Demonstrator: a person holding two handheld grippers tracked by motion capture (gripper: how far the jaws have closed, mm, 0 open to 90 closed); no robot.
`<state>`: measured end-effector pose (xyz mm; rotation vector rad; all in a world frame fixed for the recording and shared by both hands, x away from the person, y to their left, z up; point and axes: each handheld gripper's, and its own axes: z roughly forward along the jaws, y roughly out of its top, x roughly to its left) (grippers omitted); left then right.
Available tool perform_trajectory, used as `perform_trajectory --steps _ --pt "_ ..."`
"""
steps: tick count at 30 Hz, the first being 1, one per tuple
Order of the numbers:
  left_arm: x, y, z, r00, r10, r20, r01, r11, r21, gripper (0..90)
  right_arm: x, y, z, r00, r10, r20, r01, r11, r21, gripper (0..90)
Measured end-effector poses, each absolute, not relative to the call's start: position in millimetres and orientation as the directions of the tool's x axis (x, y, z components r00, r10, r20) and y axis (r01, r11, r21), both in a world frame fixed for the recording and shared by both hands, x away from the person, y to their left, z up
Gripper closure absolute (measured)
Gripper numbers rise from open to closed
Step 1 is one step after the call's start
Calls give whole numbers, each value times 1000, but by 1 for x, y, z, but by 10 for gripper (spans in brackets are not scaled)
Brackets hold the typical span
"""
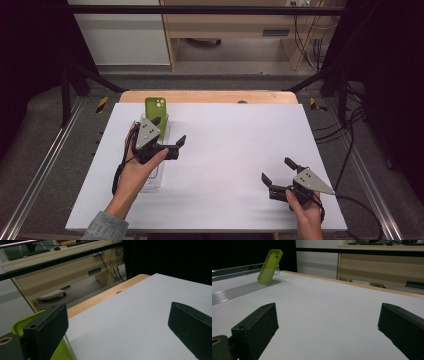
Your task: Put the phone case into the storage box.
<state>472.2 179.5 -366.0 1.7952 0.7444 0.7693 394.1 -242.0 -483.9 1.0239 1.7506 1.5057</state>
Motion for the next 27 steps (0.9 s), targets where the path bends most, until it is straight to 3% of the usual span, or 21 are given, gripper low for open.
perform_trajectory --steps 27 --pt "451 220 -366 567 817 107 120 -210 970 20 394 -240 -485 -526 849 38 173 63 983 32"
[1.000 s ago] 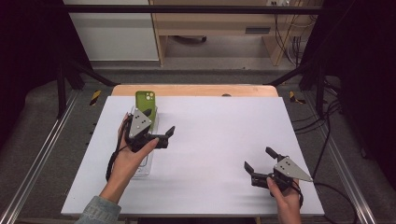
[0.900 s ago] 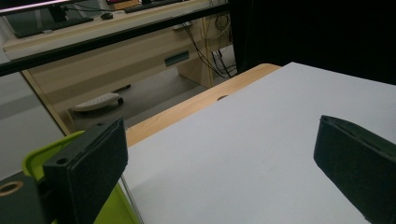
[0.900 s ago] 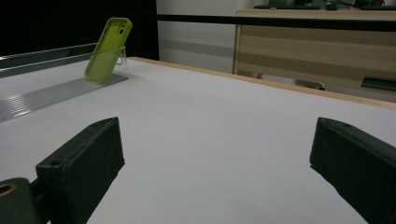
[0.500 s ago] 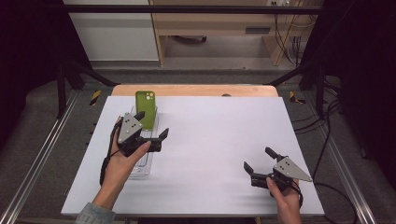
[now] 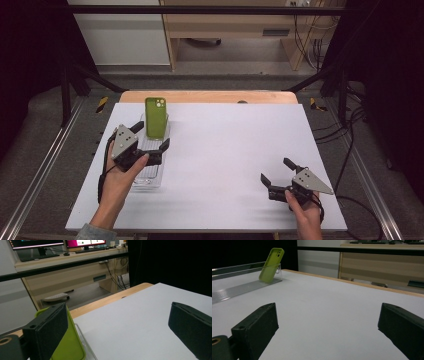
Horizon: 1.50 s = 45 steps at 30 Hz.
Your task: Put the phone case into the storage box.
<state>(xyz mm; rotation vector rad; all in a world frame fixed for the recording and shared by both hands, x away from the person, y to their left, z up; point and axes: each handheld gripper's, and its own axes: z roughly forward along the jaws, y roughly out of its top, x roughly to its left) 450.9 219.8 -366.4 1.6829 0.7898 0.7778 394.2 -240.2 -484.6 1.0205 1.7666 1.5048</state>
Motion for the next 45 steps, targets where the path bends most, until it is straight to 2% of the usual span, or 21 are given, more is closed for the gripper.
perform_trajectory --steps 19,45 --pt "440 248 -369 535 842 65 110 -146 983 20 394 -240 -485 -530 848 34 172 68 983 32" --pt "421 285 -395 485 874 4 119 -71 990 19 394 -239 -485 -532 846 32 172 71 982 32"
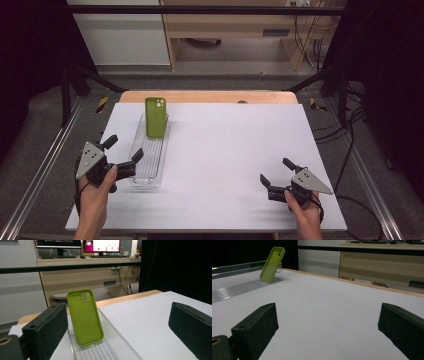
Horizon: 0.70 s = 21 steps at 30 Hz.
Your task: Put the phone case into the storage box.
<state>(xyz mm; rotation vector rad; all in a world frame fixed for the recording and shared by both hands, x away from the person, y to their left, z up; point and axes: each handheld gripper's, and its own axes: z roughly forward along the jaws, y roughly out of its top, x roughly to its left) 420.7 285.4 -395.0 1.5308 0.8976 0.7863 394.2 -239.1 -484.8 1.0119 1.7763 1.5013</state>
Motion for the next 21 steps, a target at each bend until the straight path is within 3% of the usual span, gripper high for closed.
perform_trajectory --steps 21 --pt "400 304 -415 482 876 8 76 -51 996 20 394 -239 -485 -535 845 32 174 73 982 31"
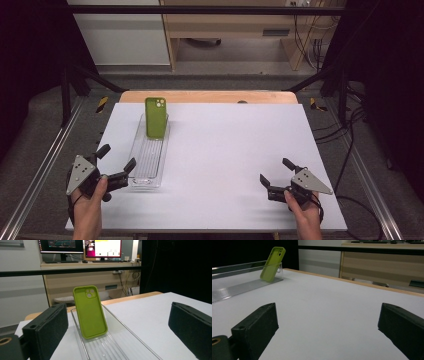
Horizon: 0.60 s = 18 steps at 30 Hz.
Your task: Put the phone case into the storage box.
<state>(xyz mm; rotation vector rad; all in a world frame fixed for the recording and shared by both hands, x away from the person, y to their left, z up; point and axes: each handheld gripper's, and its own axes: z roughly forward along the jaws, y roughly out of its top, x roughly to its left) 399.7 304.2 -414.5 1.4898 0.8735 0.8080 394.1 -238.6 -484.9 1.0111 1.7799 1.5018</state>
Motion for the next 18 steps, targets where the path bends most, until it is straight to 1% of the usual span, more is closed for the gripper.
perform_trajectory --steps 12,18 --pt "394 305 -427 482 876 3 70 -42 997 20 395 -238 -485 -536 844 33 175 73 982 29" --pt "394 306 -430 483 876 15 63 -53 997 20 394 -238 -485 -536 844 30 173 74 982 29"
